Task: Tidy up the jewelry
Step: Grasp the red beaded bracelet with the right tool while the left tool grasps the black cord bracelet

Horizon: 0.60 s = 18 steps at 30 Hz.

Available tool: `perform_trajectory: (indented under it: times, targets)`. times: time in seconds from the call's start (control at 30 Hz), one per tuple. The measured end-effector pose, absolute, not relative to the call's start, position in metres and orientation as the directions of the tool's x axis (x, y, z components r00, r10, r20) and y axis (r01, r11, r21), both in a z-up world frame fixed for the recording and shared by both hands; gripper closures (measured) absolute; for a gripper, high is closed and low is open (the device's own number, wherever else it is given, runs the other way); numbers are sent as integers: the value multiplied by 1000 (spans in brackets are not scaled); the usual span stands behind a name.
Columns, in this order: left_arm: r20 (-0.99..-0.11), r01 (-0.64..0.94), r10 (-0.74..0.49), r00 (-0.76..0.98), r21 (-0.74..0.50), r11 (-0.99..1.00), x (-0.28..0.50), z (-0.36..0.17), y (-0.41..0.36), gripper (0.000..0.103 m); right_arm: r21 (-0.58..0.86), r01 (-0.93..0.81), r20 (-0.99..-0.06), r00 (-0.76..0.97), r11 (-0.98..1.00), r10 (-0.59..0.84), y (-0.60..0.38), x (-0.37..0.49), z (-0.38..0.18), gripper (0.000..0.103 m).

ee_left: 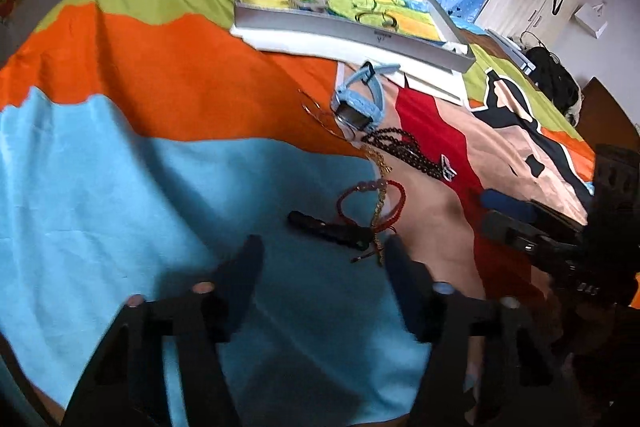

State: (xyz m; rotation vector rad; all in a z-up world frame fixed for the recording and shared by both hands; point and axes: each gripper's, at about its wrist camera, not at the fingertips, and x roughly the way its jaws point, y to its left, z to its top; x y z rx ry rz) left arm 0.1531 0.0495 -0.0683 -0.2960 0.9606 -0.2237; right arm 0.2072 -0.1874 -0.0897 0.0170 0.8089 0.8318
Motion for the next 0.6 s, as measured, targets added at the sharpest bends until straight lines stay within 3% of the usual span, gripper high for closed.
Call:
perform_trajectory:
  times: [0.1, 0.23, 0.37, 0.6]
  targets:
    - [-783, 34, -347, 517, -386, 922, 162, -76, 52, 64, 341, -657, -645, 356, 672, 676, -178, 215, -96, 64]
    - [-782, -30, -394, 483, -465, 885, 172, -84, 63, 65, 356, -651, -677, 316, 671, 665, -165, 229, -105, 69]
    - [-770, -85, -429, 473, -524, 847, 179, -85, 73, 66, 394, -631, -687, 281, 669, 670, -159, 240, -113, 70]
    - [-780, -148, -424, 459, -538, 830, 185, -90, 82, 80, 395, -607, -712, 271, 690, 647, -145, 249, -118, 71]
